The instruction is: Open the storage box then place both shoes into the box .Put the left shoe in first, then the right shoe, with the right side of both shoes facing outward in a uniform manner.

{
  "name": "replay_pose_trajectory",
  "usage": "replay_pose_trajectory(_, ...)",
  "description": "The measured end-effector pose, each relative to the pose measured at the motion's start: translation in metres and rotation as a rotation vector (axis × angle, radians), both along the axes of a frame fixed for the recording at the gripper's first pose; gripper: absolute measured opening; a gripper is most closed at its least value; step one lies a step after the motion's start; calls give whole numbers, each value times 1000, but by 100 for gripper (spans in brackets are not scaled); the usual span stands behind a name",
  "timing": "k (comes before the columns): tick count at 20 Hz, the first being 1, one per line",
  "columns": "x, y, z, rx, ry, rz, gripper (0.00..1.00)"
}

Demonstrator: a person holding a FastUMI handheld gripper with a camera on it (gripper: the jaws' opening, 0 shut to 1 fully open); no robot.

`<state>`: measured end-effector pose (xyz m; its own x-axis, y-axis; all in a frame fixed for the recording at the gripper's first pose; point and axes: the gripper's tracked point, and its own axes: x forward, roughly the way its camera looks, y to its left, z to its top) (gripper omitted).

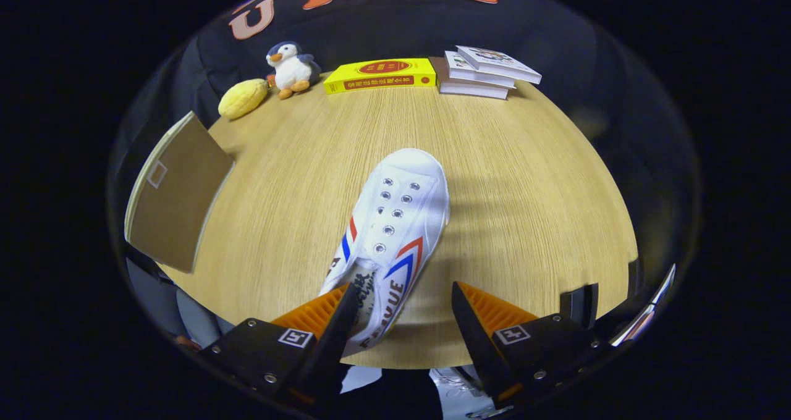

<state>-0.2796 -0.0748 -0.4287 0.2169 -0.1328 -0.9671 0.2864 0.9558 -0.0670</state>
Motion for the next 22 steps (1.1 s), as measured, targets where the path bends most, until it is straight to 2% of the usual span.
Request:
replay_pose_trajectory(3,3,-2,-5,8,-28,-37,86)
replay_pose_trajectory(4,7,-10,-5,-13,-50,-59,80)
replay_pose_trajectory(7,14,-3,-12,35,-108,-125,69)
replay_pose_trajectory(8,17,-1,-14,53,-130,-137,61)
replay_pose_trajectory(10,19,4,-16,96,-143,-153,51)
replay_pose_trajectory(17,17,5,-17,170,-87,-217,37)
replay_pose_trajectory(19,15,2,-17,170,-79,-246,28)
replay_pose_trajectory(20,14,0,-16,176,-76,-271,18)
replay_pose_trajectory(22,14,0,-16,181,-80,-294,7)
